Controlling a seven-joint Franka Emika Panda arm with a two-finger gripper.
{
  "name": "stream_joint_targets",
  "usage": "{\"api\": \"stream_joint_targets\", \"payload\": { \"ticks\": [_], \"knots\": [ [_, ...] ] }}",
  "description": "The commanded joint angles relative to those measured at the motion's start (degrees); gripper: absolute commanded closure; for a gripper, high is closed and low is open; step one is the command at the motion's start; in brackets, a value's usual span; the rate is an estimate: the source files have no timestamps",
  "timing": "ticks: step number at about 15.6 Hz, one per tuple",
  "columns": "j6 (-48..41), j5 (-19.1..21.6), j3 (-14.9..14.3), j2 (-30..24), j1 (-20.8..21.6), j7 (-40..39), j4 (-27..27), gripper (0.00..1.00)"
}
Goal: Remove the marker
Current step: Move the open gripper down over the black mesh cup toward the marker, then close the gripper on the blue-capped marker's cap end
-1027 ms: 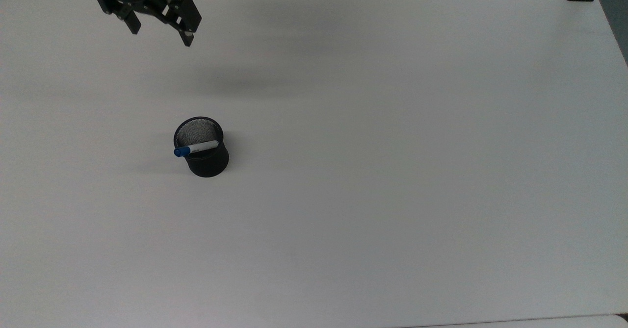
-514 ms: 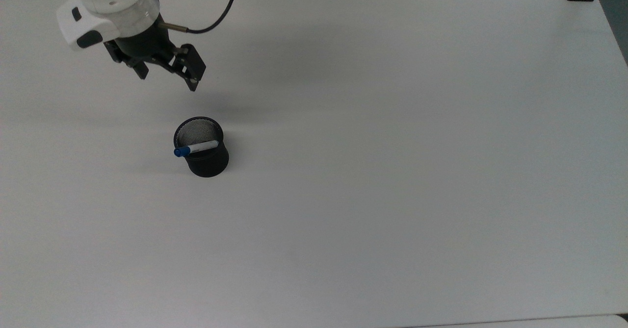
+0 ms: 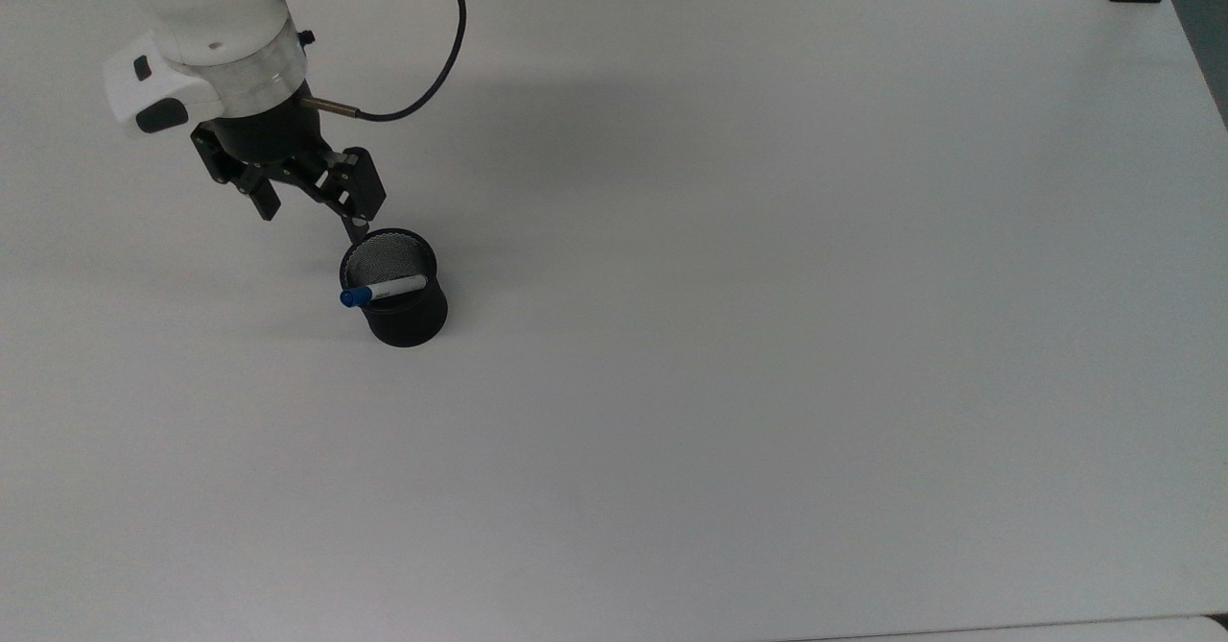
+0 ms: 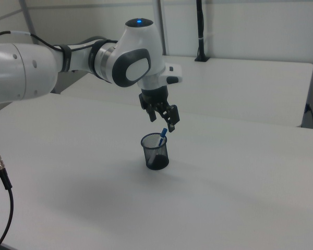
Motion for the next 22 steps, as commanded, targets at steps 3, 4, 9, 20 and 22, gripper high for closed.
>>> {"api": "stream_joint_targets", "payload": {
  "ticks": [3,4,9,20,22],
  "knots": [
    [4.9,0.4,0.5,2.6,0.4,4.2,0.0,0.13],
    [4.9,0.4,0.5,2.7,0.4,4.2,0.0,0.14],
    [5.2,0.4,0.5,3.8,1.2,4.2,0.0,0.30],
    [10.5,0.1,0.5,5.9,2.5,6.5,0.1,0.41],
    [10.6,-0.1,0.5,6.6,2.9,6.2,0.1,0.49]
  ]
}}
